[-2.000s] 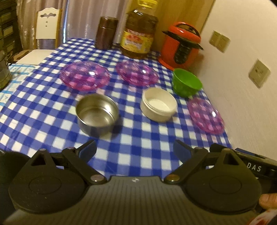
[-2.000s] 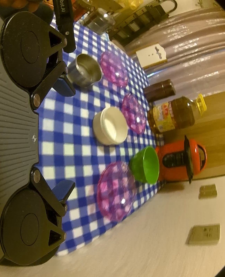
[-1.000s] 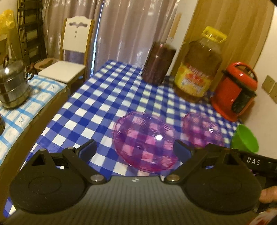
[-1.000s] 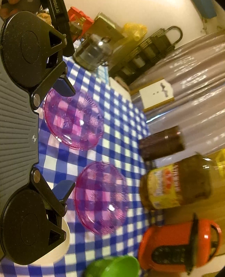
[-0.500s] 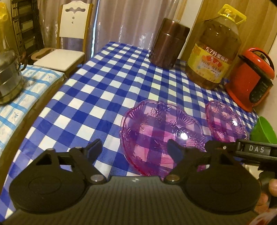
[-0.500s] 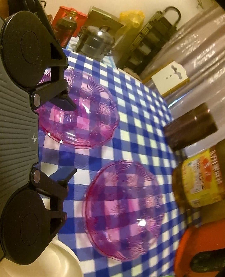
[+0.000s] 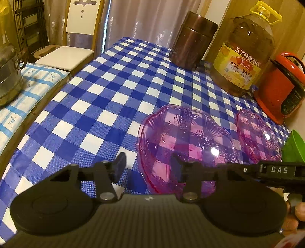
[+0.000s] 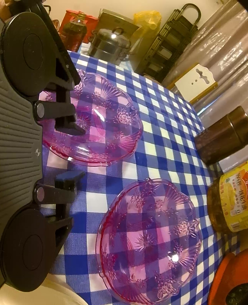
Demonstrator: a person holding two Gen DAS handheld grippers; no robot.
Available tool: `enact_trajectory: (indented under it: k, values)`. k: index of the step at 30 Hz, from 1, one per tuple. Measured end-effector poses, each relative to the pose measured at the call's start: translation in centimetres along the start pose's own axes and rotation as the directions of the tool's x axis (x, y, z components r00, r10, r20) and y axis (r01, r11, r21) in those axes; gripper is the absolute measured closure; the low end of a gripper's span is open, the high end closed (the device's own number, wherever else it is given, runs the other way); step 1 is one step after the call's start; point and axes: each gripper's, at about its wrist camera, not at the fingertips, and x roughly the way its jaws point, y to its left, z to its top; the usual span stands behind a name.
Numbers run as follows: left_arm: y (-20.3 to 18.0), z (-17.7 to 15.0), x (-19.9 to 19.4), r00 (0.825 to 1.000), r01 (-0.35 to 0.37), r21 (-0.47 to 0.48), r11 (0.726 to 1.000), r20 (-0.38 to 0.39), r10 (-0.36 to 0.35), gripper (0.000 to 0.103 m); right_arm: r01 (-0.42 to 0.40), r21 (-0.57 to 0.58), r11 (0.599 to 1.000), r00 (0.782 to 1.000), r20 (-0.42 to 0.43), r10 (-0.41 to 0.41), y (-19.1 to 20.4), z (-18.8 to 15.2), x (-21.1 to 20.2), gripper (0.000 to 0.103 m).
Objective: Organize plates and bowls
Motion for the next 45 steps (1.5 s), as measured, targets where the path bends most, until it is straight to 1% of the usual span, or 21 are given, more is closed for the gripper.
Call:
enact_trajectory:
  k: [1,3,4,5,7,9,11,12,15,23,28,32,36,40,45]
  values:
    - [0.0,0.0,0.0,1.000,-0.001,0.001,1.000,0.000,0.001,0.066,0.003,0.000,1.000,1.000,-0.004,-0.003,0.0,-0.1,0.0,0.068]
    - [0.0,-0.1,0.0,1.000,0.001,0.007,1.000,-0.002,-0.001,0.073,0.006,-0.001,1.000,1.000,-0.011,-0.006,-0.1,-0.1,0.1,0.076]
    - [0.0,-0.1,0.0,1.000,0.003,0.010,1.000,-0.004,-0.003,0.073,0.006,0.000,1.000,1.000,-0.013,-0.006,-0.1,-0.2,0.0,0.078]
    - [-0.1,-0.1,0.0,1.000,0.003,0.015,1.000,-0.005,-0.003,0.076,0.006,0.000,1.000,1.000,-0.013,-0.006,0.0,-0.2,0.1,0.082]
    - [-0.2,-0.2,0.0,1.000,0.003,0.019,1.000,-0.008,-0.003,0.080,0.011,-0.001,1.000,1.000,-0.012,-0.011,0.1,-0.3,0.0,0.085]
    - [-0.2,-0.2,0.0,1.000,-0.007,0.017,1.000,-0.006,0.007,0.084,0.016,0.000,1.000,1.000,-0.013,-0.016,0.1,-0.3,0.0,0.090]
    - [-0.2,-0.3,0.0,1.000,-0.013,0.013,1.000,-0.006,0.013,0.087,0.019,0.003,1.000,1.000,-0.012,-0.019,0.0,-0.4,-0.1,0.092]
    - [-0.2,-0.3,-0.1,1.000,-0.014,0.012,1.000,-0.005,0.014,0.089,0.016,0.008,1.000,1.000,-0.010,-0.016,0.0,-0.4,-0.2,0.092]
    - [-0.4,-0.3,-0.7,1.000,-0.012,0.023,1.000,0.004,0.012,0.090,0.009,0.016,1.000,1.000,0.003,-0.009,0.0,-0.2,-0.6,0.092]
    - [-1.4,0.6,-2.9,0.999,-0.005,0.032,0.999,0.041,0.004,0.090,-0.024,0.007,1.000,0.998,0.056,0.024,0.7,0.6,-2.8,0.092]
    - [-3.4,1.6,-4.0,0.997,0.016,0.051,0.999,0.070,-0.020,0.090,-0.032,-0.005,0.999,0.993,0.113,0.033,0.5,1.2,-5.2,0.092]
    - [-5.4,2.3,-3.9,0.995,0.047,0.064,0.997,0.087,-0.052,0.090,-0.029,0.001,1.000,0.988,0.154,0.029,-0.5,1.6,-6.9,0.092]
    - [-7.9,2.6,-3.0,0.992,0.093,0.061,0.994,0.085,-0.098,0.090,-0.005,0.006,1.000,0.980,0.197,0.004,-2.1,2.4,-8.6,0.092]
    - [-11.0,3.1,-1.9,0.984,0.148,0.073,0.986,0.085,-0.154,0.090,0.050,0.009,0.999,0.967,0.248,-0.051,-4.0,3.5,-10.1,0.092]
    - [-15.0,3.7,-0.1,0.977,0.188,0.104,0.977,0.083,-0.197,0.090,0.103,0.075,0.992,0.951,0.286,-0.120,-7.2,4.5,-11.3,0.092]
